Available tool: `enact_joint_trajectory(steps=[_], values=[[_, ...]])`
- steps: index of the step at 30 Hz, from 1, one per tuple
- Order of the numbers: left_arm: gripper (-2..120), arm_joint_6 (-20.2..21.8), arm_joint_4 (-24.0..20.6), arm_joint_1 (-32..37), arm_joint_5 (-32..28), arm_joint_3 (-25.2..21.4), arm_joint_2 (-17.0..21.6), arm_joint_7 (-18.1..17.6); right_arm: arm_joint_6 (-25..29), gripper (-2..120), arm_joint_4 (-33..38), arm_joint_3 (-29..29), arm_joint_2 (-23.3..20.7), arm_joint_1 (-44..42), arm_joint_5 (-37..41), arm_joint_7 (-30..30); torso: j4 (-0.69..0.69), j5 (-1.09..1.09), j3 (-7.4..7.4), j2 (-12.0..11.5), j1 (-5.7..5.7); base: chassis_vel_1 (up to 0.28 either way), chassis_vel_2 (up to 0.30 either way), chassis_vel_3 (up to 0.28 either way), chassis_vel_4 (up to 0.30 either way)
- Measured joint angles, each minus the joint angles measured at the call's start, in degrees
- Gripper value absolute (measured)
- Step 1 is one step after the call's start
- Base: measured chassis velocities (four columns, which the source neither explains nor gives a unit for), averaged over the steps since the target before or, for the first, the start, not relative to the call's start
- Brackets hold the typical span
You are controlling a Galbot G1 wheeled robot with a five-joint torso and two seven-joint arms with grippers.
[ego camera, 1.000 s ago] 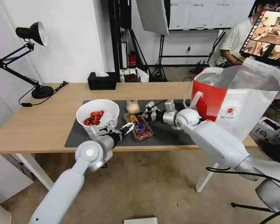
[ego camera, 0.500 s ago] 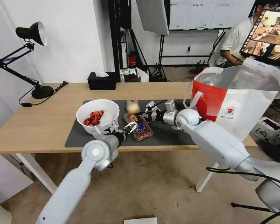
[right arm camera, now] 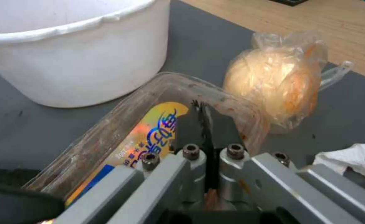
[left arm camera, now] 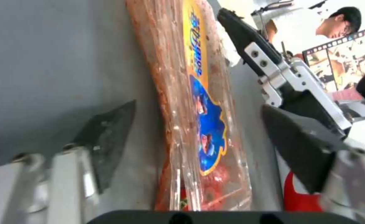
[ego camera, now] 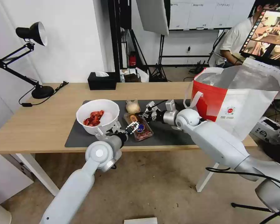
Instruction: Pick up the trash from the table and place it into the takeout bag.
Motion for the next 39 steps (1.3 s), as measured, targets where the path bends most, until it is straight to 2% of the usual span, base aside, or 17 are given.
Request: enact_joint_trajectory(steps=[2, 3, 5, 7, 9, 11, 13, 14, 20, 34, 39], values=[[65, -0.14, 0.16, -0.03, 0.08, 0.10, 0.00, 0.00, 0.01, 0, -0.01, 0.00, -0.06, 0.08, 0.02, 0.00, 0.00, 0.00, 0.00, 0.00, 0.00, 0.000, 0.000, 0.000, 0.000], [65, -0.14, 0.16, -0.03, 0.08, 0.10, 0.00, 0.00, 0.01, 0, -0.01, 0.00, -0.06, 0.08, 0.02, 0.00, 0.00, 0.00, 0.00, 0.00, 0.00, 0.000, 0.000, 0.000, 0.000], [54, -0.38, 0.35, -0.09, 0.15, 0.19, 0.00, 0.00, 0.02, 0, 0.00, -0.01, -0.18, 0.19, 0.10, 0.00, 0.00, 0.00, 0.00, 0.00, 0.00, 0.000, 0.000, 0.000, 0.000], [52, -0.43, 0.40, -0.10, 0.17, 0.21, 0.00, 0.00, 0.02, 0, 0.00, -0.02, -0.22, 0.19, 0.11, 0.00, 0.00, 0.00, 0.00, 0.00, 0.00, 0.000, 0.000, 0.000, 0.000], [40, -0.58, 0.46, -0.11, 0.21, 0.26, 0.03, 0.02, 0.02, 0, 0.14, -0.02, -0.39, 0.14, 0.15, 0.01, 0.00, 0.00, 0.00, 0.00, 0.00, 0.000, 0.000, 0.000, 0.000], [38, -0.63, 0.46, -0.11, 0.22, 0.27, 0.04, 0.02, 0.02, 0, 0.20, -0.03, -0.43, 0.09, 0.16, 0.01, 0.00, 0.00, 0.00, 0.00, 0.00, 0.000, 0.000, 0.000, 0.000], [25, -0.76, 0.48, -0.10, 0.25, 0.34, 0.07, 0.03, 0.02, 0, 0.36, -0.03, -0.53, -0.11, 0.18, 0.02, 0.00, 0.00, 0.00, 0.00, 0.00, 0.000, 0.000, 0.000, 0.000], [25, -0.76, 0.48, -0.10, 0.25, 0.34, 0.07, 0.03, 0.02, 0, 0.36, -0.03, -0.53, -0.11, 0.18, 0.02, 0.00, 0.00, 0.00, 0.00, 0.00, 0.000, 0.000, 0.000, 0.000], [0, -0.88, 0.42, 0.04, 0.26, 0.45, 0.16, 0.18, 0.02, 0, 0.90, 0.43, -0.73, -0.88, 0.27, 0.04, 0.00, 0.00, 0.00, 0.00, 0.00, 0.000, 0.000, 0.000, 0.000], [0, -0.90, -0.55, 0.54, 0.27, 0.68, 0.17, 0.59, 0.02, 0, 2.86, 1.93, -2.21, -2.70, 0.68, 0.06, 0.00, 0.00, 0.00, 0.00, 0.00, 0.000, 0.000, 0.000, 0.000], [0, -0.90, -2.44, 1.17, 0.20, 0.62, 0.38, 0.78, 0.32, 0, 5.76, 4.14, -4.41, -4.92, 2.53, 0.53, 0.00, 0.00, 0.00, 0.00, 0.00, 0.000, 0.000, 0.000, 0.000]])
